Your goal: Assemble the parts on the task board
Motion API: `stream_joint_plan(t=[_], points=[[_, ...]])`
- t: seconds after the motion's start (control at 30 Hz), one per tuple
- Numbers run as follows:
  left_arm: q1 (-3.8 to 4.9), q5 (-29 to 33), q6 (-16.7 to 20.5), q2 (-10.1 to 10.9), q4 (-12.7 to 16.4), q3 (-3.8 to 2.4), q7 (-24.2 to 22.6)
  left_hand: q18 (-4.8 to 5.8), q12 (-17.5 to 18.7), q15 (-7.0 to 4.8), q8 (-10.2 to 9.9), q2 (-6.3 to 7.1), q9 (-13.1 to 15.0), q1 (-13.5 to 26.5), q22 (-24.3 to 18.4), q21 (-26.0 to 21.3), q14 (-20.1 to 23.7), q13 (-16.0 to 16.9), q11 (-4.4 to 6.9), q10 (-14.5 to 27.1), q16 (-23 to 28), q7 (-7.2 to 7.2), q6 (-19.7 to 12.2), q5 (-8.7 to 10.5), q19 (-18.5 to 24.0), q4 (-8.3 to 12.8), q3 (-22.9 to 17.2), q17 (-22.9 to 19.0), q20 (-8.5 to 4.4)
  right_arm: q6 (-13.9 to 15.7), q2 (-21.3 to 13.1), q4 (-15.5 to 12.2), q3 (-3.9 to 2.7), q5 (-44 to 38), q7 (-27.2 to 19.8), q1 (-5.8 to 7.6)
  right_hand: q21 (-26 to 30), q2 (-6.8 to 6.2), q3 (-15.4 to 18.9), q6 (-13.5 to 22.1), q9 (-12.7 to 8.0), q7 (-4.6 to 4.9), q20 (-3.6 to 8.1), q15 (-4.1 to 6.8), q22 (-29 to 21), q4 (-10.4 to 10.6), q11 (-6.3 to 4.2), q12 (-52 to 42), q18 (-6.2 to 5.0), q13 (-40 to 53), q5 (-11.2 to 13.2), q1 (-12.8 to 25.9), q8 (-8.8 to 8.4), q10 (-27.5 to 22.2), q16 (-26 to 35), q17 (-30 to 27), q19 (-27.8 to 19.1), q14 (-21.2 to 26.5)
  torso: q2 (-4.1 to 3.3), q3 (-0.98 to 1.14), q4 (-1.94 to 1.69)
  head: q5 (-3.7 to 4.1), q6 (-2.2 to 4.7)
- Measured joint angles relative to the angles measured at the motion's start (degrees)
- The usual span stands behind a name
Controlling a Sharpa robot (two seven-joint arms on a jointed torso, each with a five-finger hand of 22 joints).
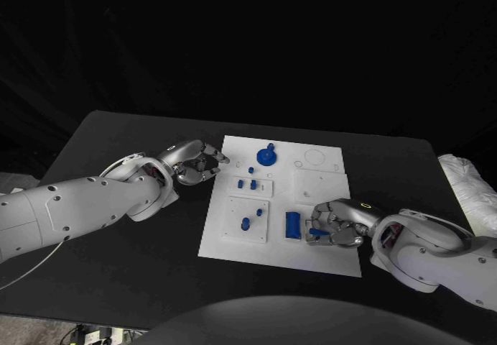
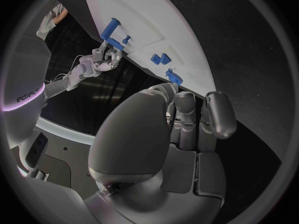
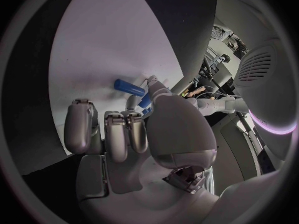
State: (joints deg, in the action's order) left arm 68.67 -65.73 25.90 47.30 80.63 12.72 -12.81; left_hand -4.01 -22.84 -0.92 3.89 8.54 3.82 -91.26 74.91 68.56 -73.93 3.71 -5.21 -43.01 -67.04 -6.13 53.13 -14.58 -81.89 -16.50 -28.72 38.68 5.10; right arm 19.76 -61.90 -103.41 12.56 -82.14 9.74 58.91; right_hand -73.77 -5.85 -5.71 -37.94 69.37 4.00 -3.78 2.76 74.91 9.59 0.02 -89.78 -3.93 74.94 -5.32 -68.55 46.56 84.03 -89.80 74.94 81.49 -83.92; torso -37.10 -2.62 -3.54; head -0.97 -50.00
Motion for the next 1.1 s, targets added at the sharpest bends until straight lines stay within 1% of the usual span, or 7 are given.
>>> stream_joint_plan(t=[0.13, 0.47, 0.53, 0.63, 0.73, 0.93, 1.1], points=[[0.00, 0.01, -0.01, -0.01, -0.01, 0.00, 0.03, 0.01, 0.00, 0.00, 0.00, 0.00, 0.00, 0.00, 0.00, 0.00, 0.00, 0.00, 0.00, 0.00, 0.00, 0.00, 0.00, 0.00, 0.00, 0.00, 0.00, 0.00, 0.00, -0.32, 0.00, 0.03, -0.03, 0.07, 0.12, 0.00, -0.43, 0.85, -0.31, 0.00, -0.20, 0.00, 0.00, -0.20, 0.00, 0.31, 0.04, 0.00, 0.00, 0.00, -2.36, -0.84, 0.00, -0.04, 0.00, 0.00, 0.00, -0.20, 0.00, 0.00, -0.01, -0.02, 0.00], [-0.01, 0.02, -0.04, -0.10, -0.06, 0.00, 0.09, 0.01, 0.00, 0.00, 0.00, 0.00, 0.00, 0.00, 0.00, 0.00, 0.00, 0.00, 0.00, 0.00, 0.00, 0.00, 0.00, 0.00, 0.00, 0.00, 0.00, 0.00, 0.00, 0.38, 0.00, 0.12, 0.03, 1.84, -0.35, -0.06, -1.09, 2.02, -0.63, 0.00, -1.27, 0.00, -0.21, -0.41, -0.01, 0.63, 0.41, 0.00, -0.01, -0.01, -3.01, -1.04, -1.07, 0.00, 0.00, -0.01, 0.20, 0.00, 0.01, 0.00, -0.02, -0.07, 0.00], [-0.01, 0.02, -0.05, -0.10, -0.06, 0.00, 0.10, 0.01, 0.00, 0.00, 0.00, 0.00, 0.00, 0.00, 0.00, 0.00, 0.00, 0.00, 0.00, 0.00, 0.00, 0.00, 0.00, 0.00, 0.00, 0.00, 0.00, 0.01, 0.00, 0.83, -0.08, 0.01, 0.03, 2.10, -0.50, -0.06, -1.75, 2.02, -0.42, 0.47, -3.88, 0.47, -0.23, -0.56, -0.01, 0.88, 0.58, 0.00, -0.01, -0.01, -3.68, -1.04, -3.85, -0.10, 0.00, -0.01, 0.23, -0.11, 0.01, 0.00, -0.01, -0.08, 0.00], [-0.01, 0.03, -0.07, -0.10, -0.06, 0.00, 0.13, 0.01, 0.00, 0.00, 0.00, 0.00, 0.00, 0.00, 0.00, 0.00, 0.00, 0.00, 0.00, 0.00, 0.00, 0.00, 0.00, 0.00, 0.00, 0.00, 0.00, 0.01, 0.00, 1.83, -0.49, -0.57, -0.01, 2.28, -0.67, -0.04, -3.97, 2.03, -0.30, 0.13, -11.38, 1.47, -1.14, -1.36, -0.01, 1.78, 1.48, 0.00, -0.01, -0.01, -4.34, -1.04, -10.88, 0.01, 0.00, -0.01, 1.13, -0.09, 0.01, 0.00, 0.00, -0.11, 0.00], [-0.01, 0.03, -0.08, -0.09, -0.07, 0.00, 0.14, 0.01, 0.00, 0.00, 0.00, 0.00, 0.00, 0.00, 0.00, 0.00, 0.00, 0.00, 0.00, 0.00, 0.00, 0.00, 0.00, 0.00, 0.00, 0.00, 0.00, 0.01, 0.00, 2.84, -1.29, -1.72, -0.02, 2.30, -0.74, 0.03, -5.79, 2.01, 0.10, -0.93, -16.62, 2.23, -1.78, -1.64, -0.01, 2.77, 1.94, 0.00, 0.89, -0.01, -4.34, -1.02, -14.79, -0.10, 0.00, -0.02, 1.82, -0.20, 0.01, 0.00, -0.01, -0.12, 0.00], [-0.01, 0.04, -0.12, -0.12, -0.12, 0.00, 0.21, 0.01, 0.00, 0.00, 0.00, 0.00, 0.00, 0.00, 0.00, 0.00, 0.00, 0.00, 0.00, 0.00, 0.00, 0.01, -0.01, 0.00, 0.00, 0.17, -0.16, 0.01, 0.00, 4.17, -3.16, -4.63, -0.01, 2.30, -0.59, 1.63, -8.26, 2.45, 1.14, -2.51, -23.53, 2.67, -1.75, -1.85, 0.02, 6.19, 2.34, 0.00, 0.90, -0.02, -3.86, 3.38, -19.22, -0.09, 0.00, -0.02, 2.20, 0.00, 0.02, 0.00, -0.03, 0.24, 0.00], [-0.02, 0.04, -0.18, -0.27, -0.16, 0.00, 0.32, 0.01, 0.00, 0.00, 0.00, 0.00, 0.00, 0.00, 0.00, 0.00, 0.00, 0.00, 0.00, 0.00, 0.00, -0.20, 0.20, 0.00, 0.21, 0.01, -0.32, 0.01, 0.21, 4.62, -4.74, -6.93, -0.06, 2.31, -0.08, 4.20, -9.94, 2.79, 1.66, -3.85, -27.32, 2.75, -1.93, -2.04, 0.04, 6.71, 2.35, 0.00, 1.80, -0.02, -3.86, 5.95, -21.31, -0.10, 0.00, -0.02, 2.37, -0.20, 0.02, 0.00, -0.07, 0.50, 0.00]])
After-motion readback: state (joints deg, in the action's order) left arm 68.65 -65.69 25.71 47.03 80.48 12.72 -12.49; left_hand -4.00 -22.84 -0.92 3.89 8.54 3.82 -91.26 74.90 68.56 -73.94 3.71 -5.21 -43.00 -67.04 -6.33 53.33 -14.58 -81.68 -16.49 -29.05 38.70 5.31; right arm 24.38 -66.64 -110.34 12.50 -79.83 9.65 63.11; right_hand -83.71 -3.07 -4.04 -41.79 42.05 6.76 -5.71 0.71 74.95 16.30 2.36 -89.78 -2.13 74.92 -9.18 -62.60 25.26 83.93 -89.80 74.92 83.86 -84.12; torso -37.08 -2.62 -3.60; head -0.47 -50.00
